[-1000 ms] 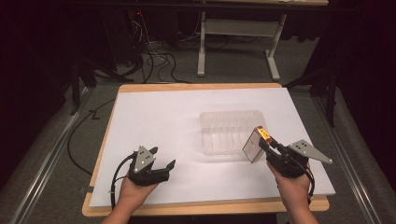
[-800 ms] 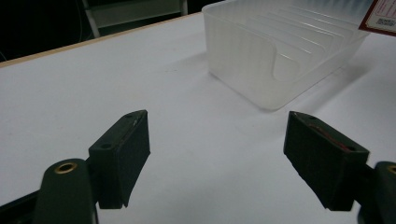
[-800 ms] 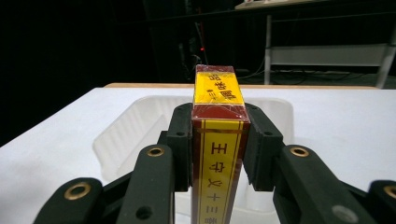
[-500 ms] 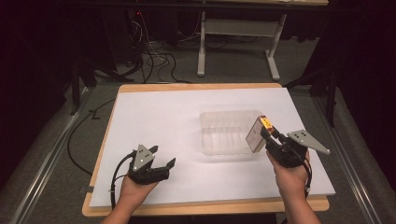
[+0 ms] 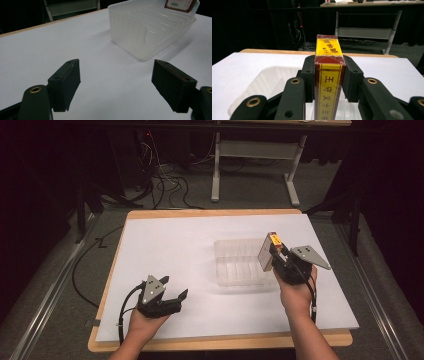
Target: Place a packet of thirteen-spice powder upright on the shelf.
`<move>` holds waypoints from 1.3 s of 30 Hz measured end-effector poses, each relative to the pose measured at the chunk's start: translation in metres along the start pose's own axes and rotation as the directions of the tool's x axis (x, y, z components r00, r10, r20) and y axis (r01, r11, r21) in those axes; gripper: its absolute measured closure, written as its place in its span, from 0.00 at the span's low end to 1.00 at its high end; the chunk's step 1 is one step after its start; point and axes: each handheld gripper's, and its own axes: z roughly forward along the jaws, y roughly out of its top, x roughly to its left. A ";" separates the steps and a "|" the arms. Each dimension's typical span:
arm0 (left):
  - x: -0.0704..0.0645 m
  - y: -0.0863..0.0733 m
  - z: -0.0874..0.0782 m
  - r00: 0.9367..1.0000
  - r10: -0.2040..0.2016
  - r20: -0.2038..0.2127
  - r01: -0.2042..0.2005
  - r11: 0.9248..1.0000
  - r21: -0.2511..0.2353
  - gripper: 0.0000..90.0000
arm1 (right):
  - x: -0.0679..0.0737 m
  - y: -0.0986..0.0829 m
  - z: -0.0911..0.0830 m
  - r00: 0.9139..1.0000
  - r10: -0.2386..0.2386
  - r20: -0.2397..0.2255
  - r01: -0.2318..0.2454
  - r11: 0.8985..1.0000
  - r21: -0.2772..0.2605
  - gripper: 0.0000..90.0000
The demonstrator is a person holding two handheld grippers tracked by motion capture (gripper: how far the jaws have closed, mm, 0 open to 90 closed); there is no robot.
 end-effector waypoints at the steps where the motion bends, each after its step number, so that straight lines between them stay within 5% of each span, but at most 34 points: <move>1: 0.000 0.000 0.000 1.000 0.000 0.000 0.000 1.000 0.000 0.26 | 0.000 0.000 0.000 1.000 0.000 0.000 0.000 1.000 0.000 0.76; 18: -0.001 0.000 -0.001 1.000 0.007 0.011 -0.007 1.000 0.003 0.26 | 0.012 -0.002 0.030 0.994 0.030 0.103 -0.031 0.999 0.010 0.76; 39: -0.002 -0.001 0.000 1.000 0.003 0.027 -0.004 1.000 0.011 0.26 | 0.022 -0.014 0.048 0.987 0.022 0.156 -0.028 0.999 0.037 0.76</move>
